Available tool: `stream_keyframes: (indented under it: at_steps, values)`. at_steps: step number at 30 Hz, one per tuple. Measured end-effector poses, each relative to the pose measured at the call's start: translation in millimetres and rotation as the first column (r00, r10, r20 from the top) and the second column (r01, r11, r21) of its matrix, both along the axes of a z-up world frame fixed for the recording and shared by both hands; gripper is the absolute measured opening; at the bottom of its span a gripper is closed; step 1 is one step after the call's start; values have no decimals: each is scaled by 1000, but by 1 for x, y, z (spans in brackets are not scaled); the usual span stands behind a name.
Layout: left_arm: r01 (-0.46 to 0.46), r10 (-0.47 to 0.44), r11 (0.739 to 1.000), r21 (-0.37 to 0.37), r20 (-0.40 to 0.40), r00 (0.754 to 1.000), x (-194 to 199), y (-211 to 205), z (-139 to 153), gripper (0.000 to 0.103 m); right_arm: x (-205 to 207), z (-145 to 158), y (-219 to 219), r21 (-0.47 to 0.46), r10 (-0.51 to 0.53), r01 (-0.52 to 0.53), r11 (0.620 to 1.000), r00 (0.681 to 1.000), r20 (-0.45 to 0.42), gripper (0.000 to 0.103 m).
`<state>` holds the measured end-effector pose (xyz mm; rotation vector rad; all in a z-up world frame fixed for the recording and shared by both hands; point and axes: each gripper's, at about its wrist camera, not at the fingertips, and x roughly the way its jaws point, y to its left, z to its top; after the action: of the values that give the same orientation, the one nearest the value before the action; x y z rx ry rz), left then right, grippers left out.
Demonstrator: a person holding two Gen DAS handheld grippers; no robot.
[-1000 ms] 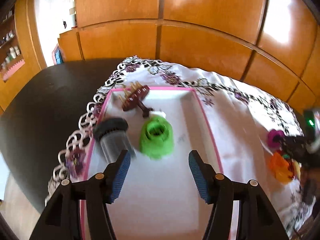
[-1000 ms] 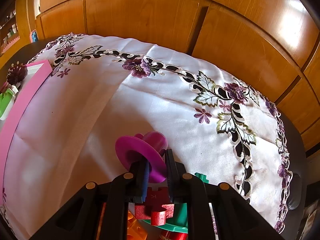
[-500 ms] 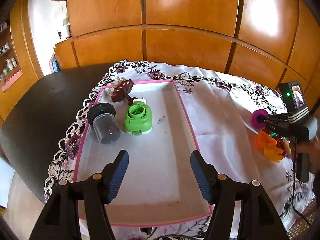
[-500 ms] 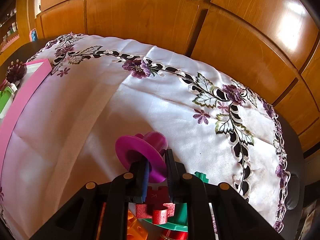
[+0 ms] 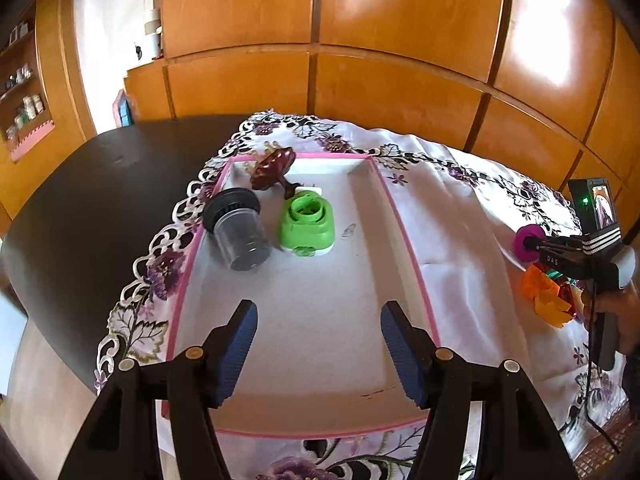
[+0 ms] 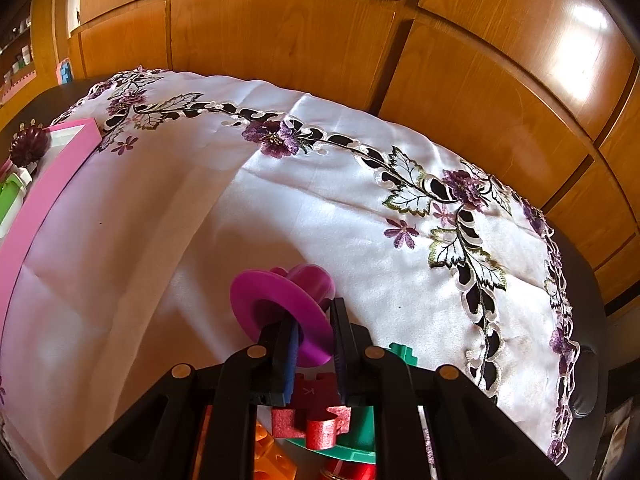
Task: Organize rigid objects
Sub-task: 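Carry the pink disc into the tray with the right gripper and release it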
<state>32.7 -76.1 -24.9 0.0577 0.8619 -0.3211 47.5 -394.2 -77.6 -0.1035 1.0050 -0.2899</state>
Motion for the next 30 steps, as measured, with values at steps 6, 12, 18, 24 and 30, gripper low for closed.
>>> stream_keyframes:
  at_steps: [6, 12, 18, 24, 30]
  values:
    - [-19, 19, 1000, -19, -8, 1000, 0, 13, -3, 65, 2, 3, 3, 1, -16, 16, 1000, 1000, -24, 13]
    - [-40, 39, 998, -38, -15, 999, 0, 26, -5, 65, -3, 15, 18, 22, -14, 14, 1000, 1000, -8, 13]
    - [-70, 69, 996, -53, -20, 997, 0, 42, -6, 65, -3, 50, 73, 83, 119, -126, 989, 989, 85, 13]
    - [-108, 106, 992, -71, -36, 994, 1, 60, -10, 65, 11, 75, 147, 120, 286, -305, 945, 946, 155, 13]
    - [-135, 131, 987, -90, -55, 990, 3, 72, -14, 65, 46, 68, 205, 106, 367, -382, 918, 920, 138, 13]
